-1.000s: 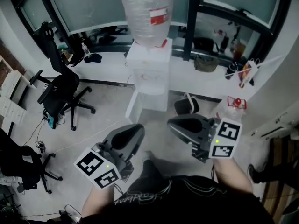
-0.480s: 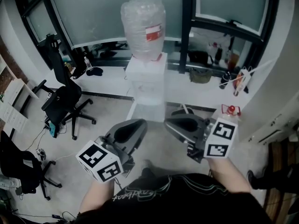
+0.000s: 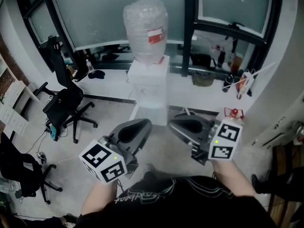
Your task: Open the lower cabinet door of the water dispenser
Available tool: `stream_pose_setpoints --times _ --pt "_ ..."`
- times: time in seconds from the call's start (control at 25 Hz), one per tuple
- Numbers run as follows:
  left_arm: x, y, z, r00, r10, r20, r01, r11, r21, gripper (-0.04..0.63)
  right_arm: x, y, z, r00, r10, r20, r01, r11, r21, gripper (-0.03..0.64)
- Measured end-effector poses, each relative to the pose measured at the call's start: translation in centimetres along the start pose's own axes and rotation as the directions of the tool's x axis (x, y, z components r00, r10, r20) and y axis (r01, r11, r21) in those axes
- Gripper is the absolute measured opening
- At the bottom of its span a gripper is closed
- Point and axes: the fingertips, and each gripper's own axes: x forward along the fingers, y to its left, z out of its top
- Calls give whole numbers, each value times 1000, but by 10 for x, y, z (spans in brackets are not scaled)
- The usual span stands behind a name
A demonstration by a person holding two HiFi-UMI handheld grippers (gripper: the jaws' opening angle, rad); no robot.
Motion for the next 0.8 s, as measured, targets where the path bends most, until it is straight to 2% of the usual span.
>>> stream_pose_setpoints --times 0.8 --pt "-7 9 -7 1000 -22 -2 22 1000 -21 15 12 4 -7 999 -20 -29 19 999 -28 12"
